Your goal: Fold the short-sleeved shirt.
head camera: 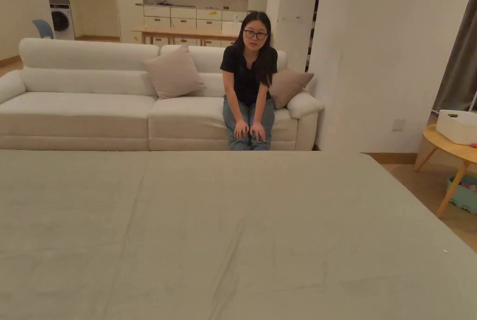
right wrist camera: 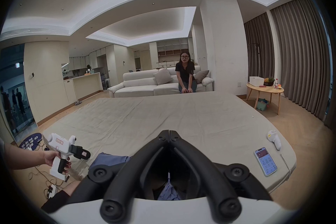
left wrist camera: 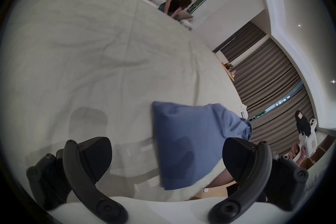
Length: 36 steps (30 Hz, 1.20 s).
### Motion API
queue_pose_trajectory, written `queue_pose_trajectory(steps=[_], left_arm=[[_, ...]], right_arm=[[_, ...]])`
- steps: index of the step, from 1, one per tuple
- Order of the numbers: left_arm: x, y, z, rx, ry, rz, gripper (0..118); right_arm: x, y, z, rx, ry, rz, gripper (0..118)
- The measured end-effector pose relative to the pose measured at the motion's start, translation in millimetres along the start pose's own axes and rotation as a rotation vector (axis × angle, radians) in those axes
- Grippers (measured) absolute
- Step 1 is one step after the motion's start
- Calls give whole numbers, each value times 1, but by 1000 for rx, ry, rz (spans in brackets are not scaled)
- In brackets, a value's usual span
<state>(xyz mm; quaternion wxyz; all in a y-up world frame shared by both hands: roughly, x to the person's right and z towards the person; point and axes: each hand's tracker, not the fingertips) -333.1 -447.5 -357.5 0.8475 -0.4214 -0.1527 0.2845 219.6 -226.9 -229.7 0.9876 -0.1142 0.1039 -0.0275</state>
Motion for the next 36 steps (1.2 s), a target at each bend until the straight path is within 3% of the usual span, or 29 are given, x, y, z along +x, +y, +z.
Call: queue_pose_trajectory(steps=[2, 4, 6, 7, 9, 10, 11, 12, 13, 19, 29, 33, 36], left_arm=[[-7, -6, -8, -43, -49, 59, 118], [6, -9, -11, 42, -80, -4, 118], [13, -9, -24, 10, -149, 48, 118], [18, -6, -31, -87, -142, 14, 118], [32, -6, -34, -100, -128, -45, 114], [36, -1, -35, -120, -190, -25, 101], [42, -2, -36, -109, -211, 5, 77], [46, -3, -38, -89, -164, -4, 22], [48, -3, -40, -60, -72, -30, 15], [44, 1, -26, -28, -104, 15, 15], [13, 37, 85, 142, 95, -55, 15], [29, 39, 113, 122, 168, -68, 15], [68, 38, 115, 124, 143, -175, 15]], right_arm=[[0, 0, 0, -5, -4, 10, 0], [0, -2, -2, -15, -8, 14, 0], [0, -5, -3, -22, -12, 6, 0], [-1, -6, -3, -25, -12, 2, 0], [-2, -7, -5, -29, -11, -3, 0], [-3, -8, -5, -30, -10, -3, 0], [-4, -8, -6, -31, -7, -2, 0], [-4, -9, -7, -32, -3, -1, 0], [-4, -9, -8, -33, -2, 0, 0], [-4, -9, -10, -35, 15, -4, 0], [5, -6, -10, -21, 21, -10, 0], [7, -11, -7, -18, 25, -20, 0], [9, -14, -7, -24, 31, -38, 0]])
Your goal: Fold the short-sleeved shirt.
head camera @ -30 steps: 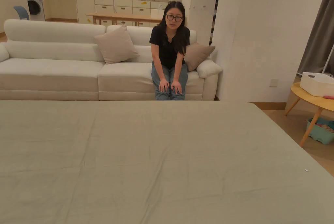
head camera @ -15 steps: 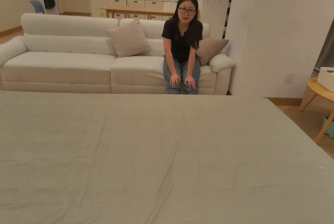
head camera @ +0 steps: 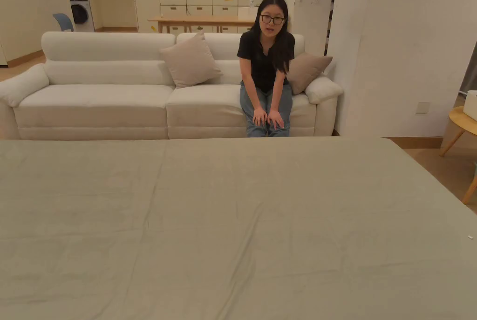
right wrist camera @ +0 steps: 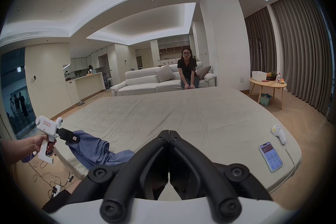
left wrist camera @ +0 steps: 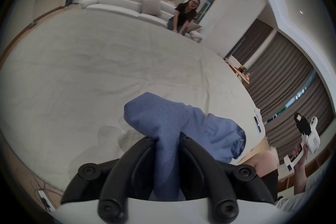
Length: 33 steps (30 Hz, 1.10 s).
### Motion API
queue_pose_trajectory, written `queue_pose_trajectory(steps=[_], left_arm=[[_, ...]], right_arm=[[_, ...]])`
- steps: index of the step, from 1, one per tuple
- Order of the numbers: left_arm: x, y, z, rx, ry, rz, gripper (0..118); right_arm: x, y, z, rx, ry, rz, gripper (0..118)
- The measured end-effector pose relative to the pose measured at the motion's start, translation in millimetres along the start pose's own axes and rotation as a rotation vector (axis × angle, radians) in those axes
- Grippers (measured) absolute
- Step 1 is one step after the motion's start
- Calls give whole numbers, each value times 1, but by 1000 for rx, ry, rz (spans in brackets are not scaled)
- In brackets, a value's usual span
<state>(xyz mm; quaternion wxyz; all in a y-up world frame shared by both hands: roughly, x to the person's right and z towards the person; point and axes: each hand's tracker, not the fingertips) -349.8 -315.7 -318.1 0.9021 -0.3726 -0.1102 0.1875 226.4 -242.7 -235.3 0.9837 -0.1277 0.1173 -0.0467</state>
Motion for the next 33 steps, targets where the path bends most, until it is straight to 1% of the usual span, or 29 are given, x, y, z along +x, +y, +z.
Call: queue_pose_trajectory(steps=[3, 5, 6, 9, 12, 13, 14, 16, 18, 20, 21, 22, 23, 24, 25, 26, 27, 29, 30, 32, 33], left_arm=[[45, 8, -3, -8, -74, -48, 15], [83, 11, -12, -51, -112, -107, 15], [81, 13, -23, -68, -89, -128, 15], [127, 12, -52, -118, -52, -208, 15], [166, 3, -95, -174, -87, -181, 15], [181, -4, -111, -207, -96, -215, 15], [195, -12, -128, -242, -86, -279, 15], [216, -30, -158, -283, -44, -325, 15], [229, -48, -183, -299, -57, -314, 15], [234, -65, -206, -298, -42, -308, 15], [235, -70, -214, -299, -12, -308, 15], [234, -75, -218, -283, 6, -281, 16], [229, -77, -218, -260, -7, -248, 17], [226, -76, -216, -244, -20, -209, 22], [220, -74, -212, -230, -65, -167, 29], [217, -71, -205, -233, -131, -124, 42], [212, -68, -199, -242, -166, -101, 67], [206, -60, -173, -229, -228, -32, 104], [207, -56, -157, -200, -257, -19, 113], [196, -47, -114, -63, -383, 1, 113], [190, -44, -96, -20, -402, -5, 114]], right_arm=[[1, 0, 2, 2, 0, -6, 0], [2, 3, 6, 14, 1, -8, 0], [3, 4, 7, 18, 2, -10, 0], [8, 6, 12, 30, -3, -9, 0], [13, 7, 19, 37, -13, -12, 0], [14, 7, 21, 39, -19, -13, 0], [16, 6, 23, 41, -27, -16, 0], [20, 5, 27, 44, -37, -28, 0], [24, 4, 30, 44, -50, -39, 0], [27, 4, 33, 45, -60, -48, 0], [28, 4, 34, 43, -62, -51, 0], [29, 5, 34, 42, -66, -50, 0], [29, 5, 35, 43, -71, -47, 0], [31, 5, 35, 42, -72, -45, 0], [32, 5, 35, 42, -73, -44, 0], [32, 5, 35, 43, -73, -42, 0], [32, 6, 35, 44, -73, -40, 0], [33, 7, 34, 43, -72, -39, 0], [32, 7, 33, 43, -70, -39, 0], [31, 7, 31, 43, -66, -39, 0], [31, 7, 29, 42, -60, -42, 0]])
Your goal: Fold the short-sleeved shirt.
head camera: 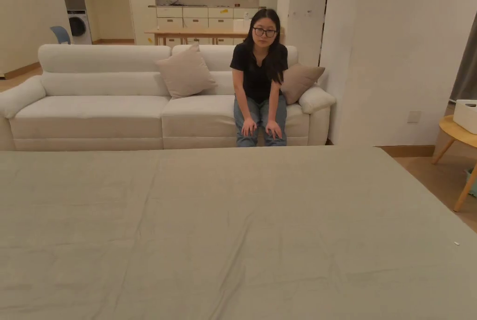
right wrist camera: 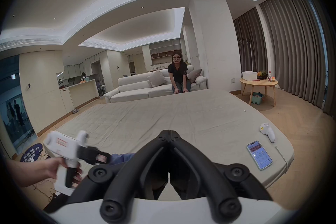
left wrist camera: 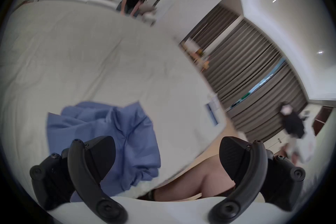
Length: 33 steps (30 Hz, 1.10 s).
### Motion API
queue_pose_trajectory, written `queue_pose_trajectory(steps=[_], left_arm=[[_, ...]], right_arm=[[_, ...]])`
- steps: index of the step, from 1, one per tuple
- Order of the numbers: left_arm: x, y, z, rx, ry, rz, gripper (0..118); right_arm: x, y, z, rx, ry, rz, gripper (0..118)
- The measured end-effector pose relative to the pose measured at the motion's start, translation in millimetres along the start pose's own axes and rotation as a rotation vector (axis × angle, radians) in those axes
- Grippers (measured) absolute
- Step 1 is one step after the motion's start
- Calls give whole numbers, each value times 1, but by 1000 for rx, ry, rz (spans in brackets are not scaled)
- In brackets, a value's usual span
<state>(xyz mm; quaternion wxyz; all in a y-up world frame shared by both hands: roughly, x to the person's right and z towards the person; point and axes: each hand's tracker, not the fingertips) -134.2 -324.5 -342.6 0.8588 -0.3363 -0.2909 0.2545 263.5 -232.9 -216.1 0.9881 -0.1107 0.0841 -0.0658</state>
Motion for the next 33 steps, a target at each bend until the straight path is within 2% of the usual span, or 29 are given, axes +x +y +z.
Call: queue_pose_trajectory(steps=[3, 4, 5, 6, 7, 9, 11, 15, 20, 24, 27, 29, 33], left_arm=[[3, 6, 46, 86, 79, -33, 116], [0, 8, 57, 100, 79, -50, 113], [-1, 9, 62, 103, 102, -82, 102], [-2, 8, 65, 127, 144, -103, 45], [-3, 5, 65, 178, 208, -150, 0], [-9, -2, 47, 202, 341, -162, 0], [-21, -5, 24, 162, 244, -166, 0], [-22, -27, -27, 77, 335, -210, 0], [-14, -52, -96, -83, 258, -160, 0], [9, -67, -139, -162, 235, -224, 0], [30, -71, -157, -170, 133, -206, 0], [40, -63, -155, -156, 148, -212, 0], [49, -34, -102, -17, 83, -239, 0]], right_arm=[[-5, -2, -5, -5, 13, 1, 0], [-8, -3, -7, -8, 21, 1, 0], [-10, -4, -9, -10, 29, 0, 0], [-12, -5, -10, -11, 33, 1, 0], [-16, -7, -13, -14, 39, 2, 0], [-21, -10, -16, -19, 49, 2, 0], [-26, -10, -17, -22, 60, 1, 0], [-30, -7, -15, -17, 66, 14, 0], [-21, -3, -7, -14, 45, 16, 0], [-13, -6, -2, -23, 17, 27, 0], [-9, -8, 0, -32, 7, 15, 0], [-8, -9, -1, -38, 4, 20, 0], [-9, -9, -9, -45, 23, 44, 0]])
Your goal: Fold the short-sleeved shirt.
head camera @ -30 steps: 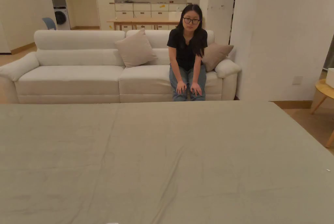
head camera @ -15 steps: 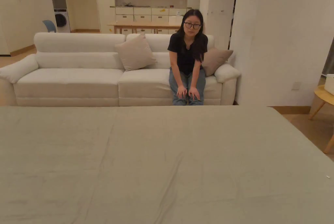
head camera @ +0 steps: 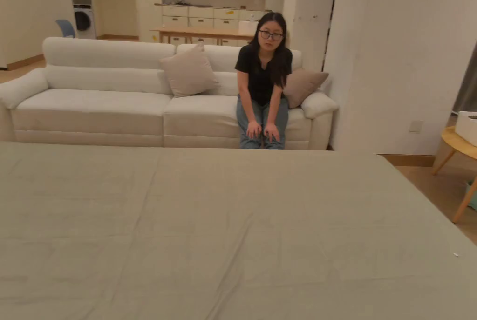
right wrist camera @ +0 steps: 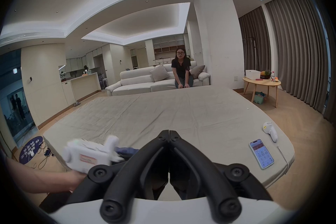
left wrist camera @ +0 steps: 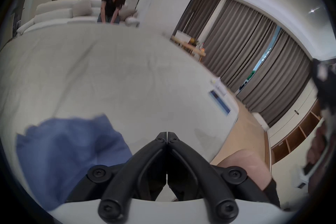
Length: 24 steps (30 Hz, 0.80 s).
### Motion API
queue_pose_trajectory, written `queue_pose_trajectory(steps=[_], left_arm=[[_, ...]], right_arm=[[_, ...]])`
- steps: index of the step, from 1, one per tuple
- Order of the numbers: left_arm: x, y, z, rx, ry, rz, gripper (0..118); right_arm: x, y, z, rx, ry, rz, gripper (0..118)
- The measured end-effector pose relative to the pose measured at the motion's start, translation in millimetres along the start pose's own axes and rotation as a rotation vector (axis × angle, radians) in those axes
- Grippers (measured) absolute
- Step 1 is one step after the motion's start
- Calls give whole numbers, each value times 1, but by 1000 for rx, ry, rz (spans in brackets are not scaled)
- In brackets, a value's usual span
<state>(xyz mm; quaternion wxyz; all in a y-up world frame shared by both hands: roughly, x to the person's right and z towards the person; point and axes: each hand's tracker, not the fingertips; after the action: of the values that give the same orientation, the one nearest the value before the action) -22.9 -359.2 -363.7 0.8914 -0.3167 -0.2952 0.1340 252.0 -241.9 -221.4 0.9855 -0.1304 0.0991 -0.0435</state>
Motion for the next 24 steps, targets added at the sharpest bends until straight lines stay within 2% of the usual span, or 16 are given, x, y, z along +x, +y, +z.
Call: queue_pose_trajectory(steps=[7, 11, 14, 20, 24], left_arm=[[-24, 38, 185, 282, 182, -150, 0], [-42, 32, 265, 362, 272, -143, 0], [-52, 30, 292, 367, 343, -161, 0], [-76, 23, 312, 397, 342, -59, 0], [-83, 22, 311, 397, 348, -53, 0]], right_arm=[[-22, 9, -17, 26, 82, 24, 0], [-37, 12, -19, 42, 114, 30, 0], [-47, 10, -24, 33, 137, 59, 0], [-65, 9, -38, -6, 169, 94, 0], [-69, 11, -47, -61, 215, 88, 0]])
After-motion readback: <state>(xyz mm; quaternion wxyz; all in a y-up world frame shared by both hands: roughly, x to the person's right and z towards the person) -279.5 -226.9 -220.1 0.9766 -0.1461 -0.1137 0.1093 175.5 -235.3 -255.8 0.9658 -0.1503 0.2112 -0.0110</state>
